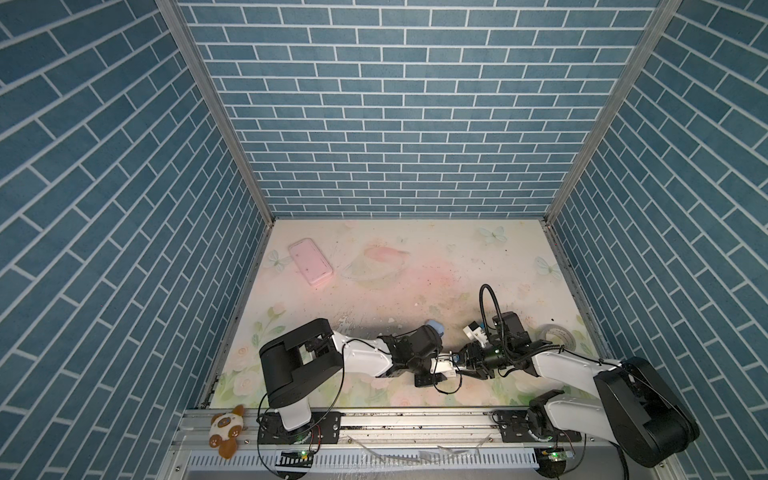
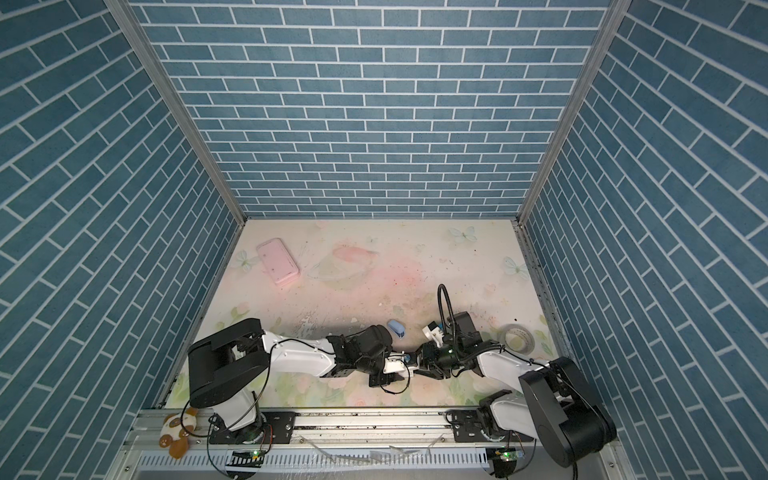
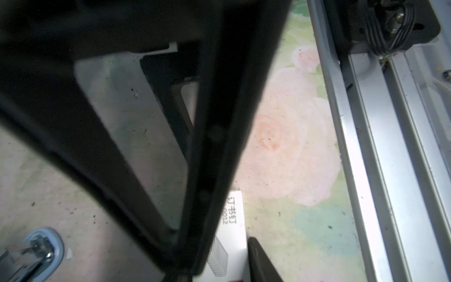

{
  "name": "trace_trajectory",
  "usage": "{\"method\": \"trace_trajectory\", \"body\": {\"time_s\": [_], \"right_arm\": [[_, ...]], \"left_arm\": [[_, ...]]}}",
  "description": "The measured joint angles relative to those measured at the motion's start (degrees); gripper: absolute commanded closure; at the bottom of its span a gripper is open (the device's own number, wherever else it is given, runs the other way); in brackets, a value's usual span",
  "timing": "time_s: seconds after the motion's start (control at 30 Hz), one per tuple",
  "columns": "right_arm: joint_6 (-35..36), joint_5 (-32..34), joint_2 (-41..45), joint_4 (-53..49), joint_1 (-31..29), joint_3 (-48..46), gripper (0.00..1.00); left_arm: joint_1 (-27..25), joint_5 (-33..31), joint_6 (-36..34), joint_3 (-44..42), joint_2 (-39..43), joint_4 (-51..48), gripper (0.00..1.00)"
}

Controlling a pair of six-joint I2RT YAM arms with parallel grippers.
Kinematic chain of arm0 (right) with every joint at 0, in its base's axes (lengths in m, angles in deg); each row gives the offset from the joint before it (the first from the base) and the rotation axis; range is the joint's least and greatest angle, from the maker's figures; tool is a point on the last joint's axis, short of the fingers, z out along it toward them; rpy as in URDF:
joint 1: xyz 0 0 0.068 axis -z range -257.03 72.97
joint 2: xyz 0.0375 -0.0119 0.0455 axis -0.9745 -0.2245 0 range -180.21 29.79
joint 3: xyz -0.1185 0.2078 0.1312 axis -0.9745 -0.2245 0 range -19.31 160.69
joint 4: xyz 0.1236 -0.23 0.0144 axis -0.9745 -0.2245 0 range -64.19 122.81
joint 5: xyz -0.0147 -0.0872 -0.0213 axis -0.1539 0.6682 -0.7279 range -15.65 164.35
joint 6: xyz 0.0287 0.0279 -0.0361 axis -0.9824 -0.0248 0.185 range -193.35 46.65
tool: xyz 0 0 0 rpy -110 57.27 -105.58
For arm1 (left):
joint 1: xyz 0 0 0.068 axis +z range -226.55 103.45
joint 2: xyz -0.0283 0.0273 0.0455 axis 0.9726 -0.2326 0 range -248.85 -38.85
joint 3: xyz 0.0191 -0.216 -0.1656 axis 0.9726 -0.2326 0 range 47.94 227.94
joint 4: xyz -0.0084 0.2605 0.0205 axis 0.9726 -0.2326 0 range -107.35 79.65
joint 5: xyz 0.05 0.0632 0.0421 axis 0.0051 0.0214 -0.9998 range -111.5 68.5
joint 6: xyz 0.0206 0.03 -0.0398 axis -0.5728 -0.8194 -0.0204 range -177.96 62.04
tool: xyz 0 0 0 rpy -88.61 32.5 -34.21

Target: Load the staples into the stapler

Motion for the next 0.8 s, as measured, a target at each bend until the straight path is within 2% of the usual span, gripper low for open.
{"method": "trace_trajectory", "body": {"time_s": [0.8], "right_arm": [[-0.42, -0.04, -2.16, 2.93, -1.07, 0.0, 0.5]], "left_arm": [[0.02, 0.44, 0.0, 0.44, -0.39, -0.09, 0.65]]}}
